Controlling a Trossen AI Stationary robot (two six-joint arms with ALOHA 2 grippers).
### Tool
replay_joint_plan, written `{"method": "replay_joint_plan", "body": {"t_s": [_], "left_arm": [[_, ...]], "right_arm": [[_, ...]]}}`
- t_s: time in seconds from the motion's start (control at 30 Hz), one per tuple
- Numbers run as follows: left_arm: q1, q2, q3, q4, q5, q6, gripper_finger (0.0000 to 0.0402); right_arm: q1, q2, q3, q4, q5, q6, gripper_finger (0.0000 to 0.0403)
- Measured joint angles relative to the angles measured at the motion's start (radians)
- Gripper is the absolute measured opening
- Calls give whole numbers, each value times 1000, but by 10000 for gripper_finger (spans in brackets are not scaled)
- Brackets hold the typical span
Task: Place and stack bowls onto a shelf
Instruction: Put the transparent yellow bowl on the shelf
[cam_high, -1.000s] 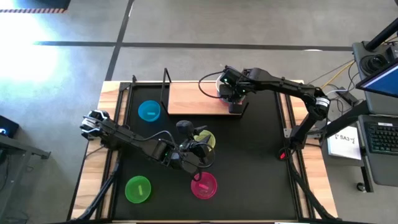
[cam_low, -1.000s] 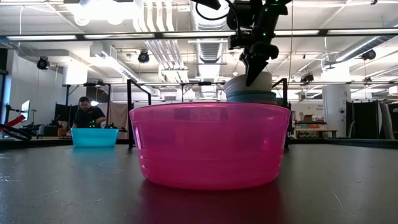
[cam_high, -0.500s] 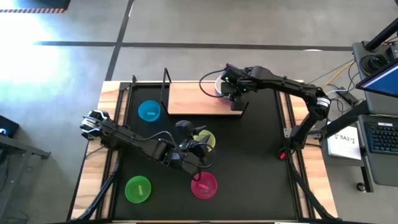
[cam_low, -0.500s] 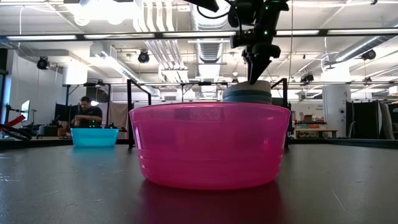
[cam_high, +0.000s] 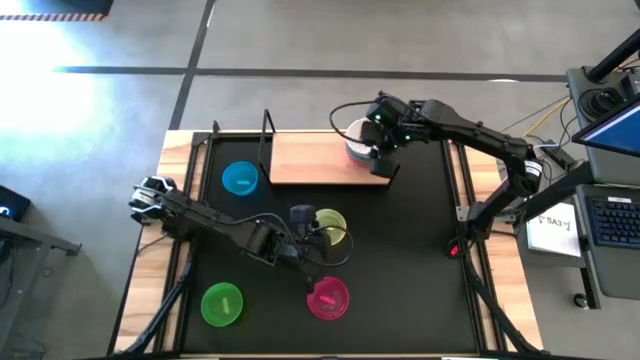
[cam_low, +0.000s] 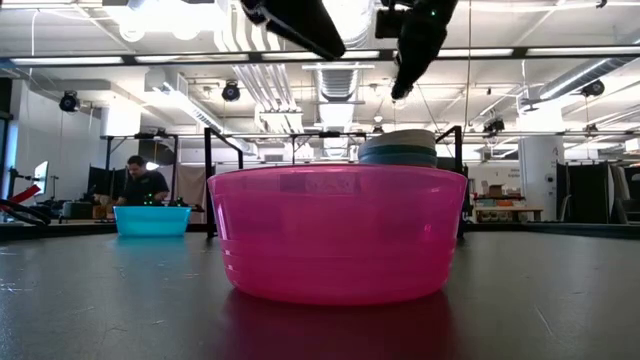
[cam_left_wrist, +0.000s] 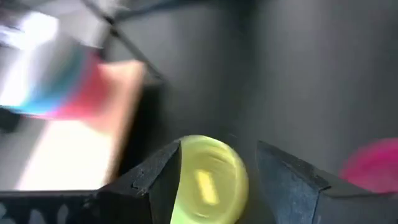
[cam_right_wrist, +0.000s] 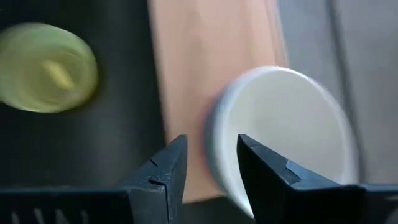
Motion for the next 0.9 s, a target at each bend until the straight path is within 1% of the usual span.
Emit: {"method": "replay_joint_plan", "body": {"t_s": [0.07, 0.1, 0.3, 0.43, 0.57, 0.7, 0.9], "left_arm": [[8, 0, -11, -9, 84, -9, 190], [11, 0, -20, -7, 108, -14, 190], [38, 31, -126, 43, 189, -81, 190], [58, 46, -196, 106, 180, -120, 190], [78, 67, -245, 169, 180, -110, 190], [97, 104, -248, 186, 180, -99, 190], [115, 199, -218, 183, 163, -87, 189]], "right_arm": [[12, -2, 0, -8, -52, 39, 130], [23, -2, 0, -11, -57, 54, 130], [85, -2, -2, -20, -50, 113, 131], [118, -5, -2, -43, -8, 115, 130], [136, -5, -2, -48, -5, 137, 132], [145, -5, -2, -58, -4, 150, 129], [146, -5, -3, -59, -4, 154, 129]]}}
